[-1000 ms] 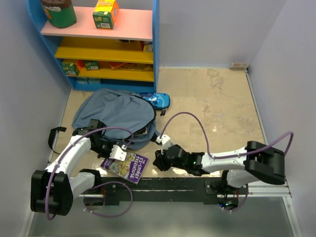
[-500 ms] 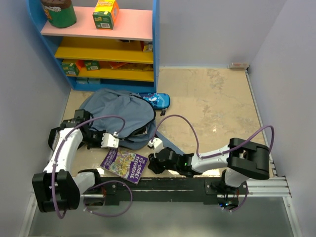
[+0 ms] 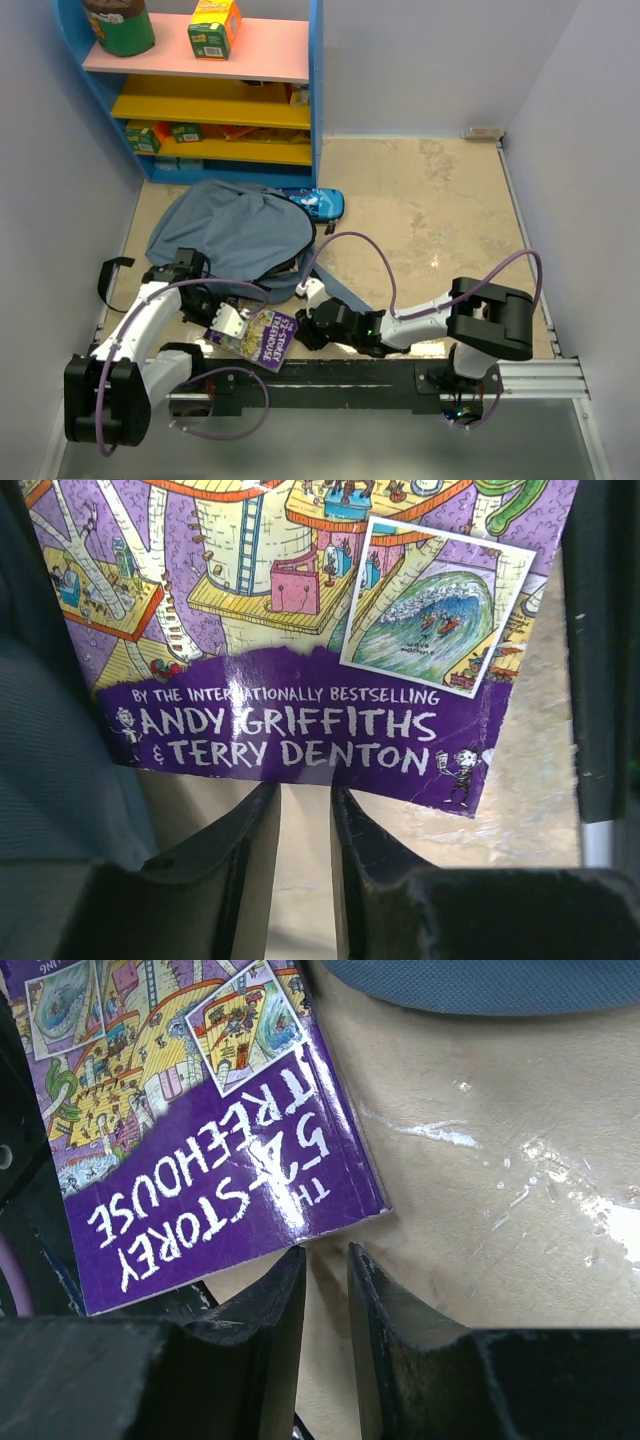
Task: Pack the student bag
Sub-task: Move the book to the center of the board.
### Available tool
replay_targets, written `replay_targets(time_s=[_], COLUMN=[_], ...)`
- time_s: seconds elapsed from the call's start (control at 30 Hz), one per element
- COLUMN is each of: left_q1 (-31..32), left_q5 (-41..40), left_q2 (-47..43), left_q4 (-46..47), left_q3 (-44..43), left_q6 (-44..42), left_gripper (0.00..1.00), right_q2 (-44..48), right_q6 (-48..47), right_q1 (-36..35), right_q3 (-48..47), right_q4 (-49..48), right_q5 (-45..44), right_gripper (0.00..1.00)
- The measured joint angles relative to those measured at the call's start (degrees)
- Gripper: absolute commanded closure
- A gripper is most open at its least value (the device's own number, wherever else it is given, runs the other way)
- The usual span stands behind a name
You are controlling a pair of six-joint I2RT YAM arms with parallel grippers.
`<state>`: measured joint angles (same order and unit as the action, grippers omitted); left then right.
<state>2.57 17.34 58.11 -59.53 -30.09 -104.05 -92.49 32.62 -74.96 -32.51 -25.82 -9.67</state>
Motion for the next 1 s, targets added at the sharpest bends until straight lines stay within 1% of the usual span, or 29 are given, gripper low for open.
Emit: replay_targets(time_s=[0.07, 0.1, 0.17, 0.27, 0.3, 0.37, 0.4, 0.5, 0.6, 0.67, 0.73, 0.83, 0.87, 0.93, 1.0], left_q1=[2.0, 3.1, 6.2, 10.4, 11.9, 15.7, 17.9, 25.4, 31.6, 34.5, 35.3, 35.3, 35.3, 35.3, 34.6], left_q5=[-0.2, -0.4, -1.9, -3.5, -3.5, -3.0, -2.1, 2.0, 7.7, 10.8, 12.7, 13.9, 14.1, 14.4, 14.8], left_q2=[0.0, 0.0, 0.6, 3.1, 4.4, 7.0, 8.3, 12.8, 15.9, 17.0, 17.3, 17.2, 17.0, 16.0, 13.4], left_q4=[0.3, 0.5, 0.8, 0.7, 0.4, -0.2, -0.6, -2.0, 1.2, 3.6, 4.6, 4.4, 3.7, 2.6, 2.1], left_q3=[0.0, 0.0, -0.2, -1.6, -2.3, -3.9, -4.7, -8.8, -13.8, -17.0, -19.5, -22.7, -24.1, -26.5, -29.4], left_q6=[0.1, 0.5, 1.7, 4.2, 5.6, 8.6, 10.3, 16.6, 22.4, 26.3, 29.8, 34.0, 35.5, 38.1, 41.7], left_gripper=[0.67, 0.67, 0.67, 0.67, 0.67, 0.67, 0.67, 0.66, 0.66, 0.66, 0.65, 0.64, 0.63, 0.62, 0.56], right_q2=[-0.3, -0.3, -0.1, 1.3, 2.0, 4.0, 5.1, 8.9, 14.0, 18.1, 22.9, 29.0, 30.3, 30.9, 28.6], right_q6=[0.0, 0.0, 0.0, 0.0, 0.0, -0.3, -0.6, -2.2, -4.0, -5.9, -9.1, -14.0, -15.6, -18.6, -21.4], right_q1=[0.0, 0.2, 0.6, 2.2, 3.3, 5.8, 7.2, 10.6, 10.7, 10.3, 9.9, 9.1, 8.1, 4.5, 0.5], right_q3=[-0.4, -0.4, -0.4, -0.3, 0.0, 0.5, 1.0, 1.6, 1.6, 1.7, 2.1, 3.2, 3.7, 3.9, 3.4], right_q4=[0.1, 0.1, 0.5, 2.6, 3.6, 6.0, 7.2, 11.5, 12.1, 12.1, 12.0, 12.0, 11.2, 10.6, 10.6], right_q5=[-0.2, -0.4, -0.4, -1.4, -2.0, -3.5, -4.4, -8.1, -9.1, -8.9, -8.1, -4.2, -3.2, -2.0, -1.2], right_gripper=[0.7, 0.67, 0.66, 0.6, 0.56, 0.51, 0.48, 0.42, 0.39, 0.37, 0.36, 0.24, 0.22, 0.21, 0.2])
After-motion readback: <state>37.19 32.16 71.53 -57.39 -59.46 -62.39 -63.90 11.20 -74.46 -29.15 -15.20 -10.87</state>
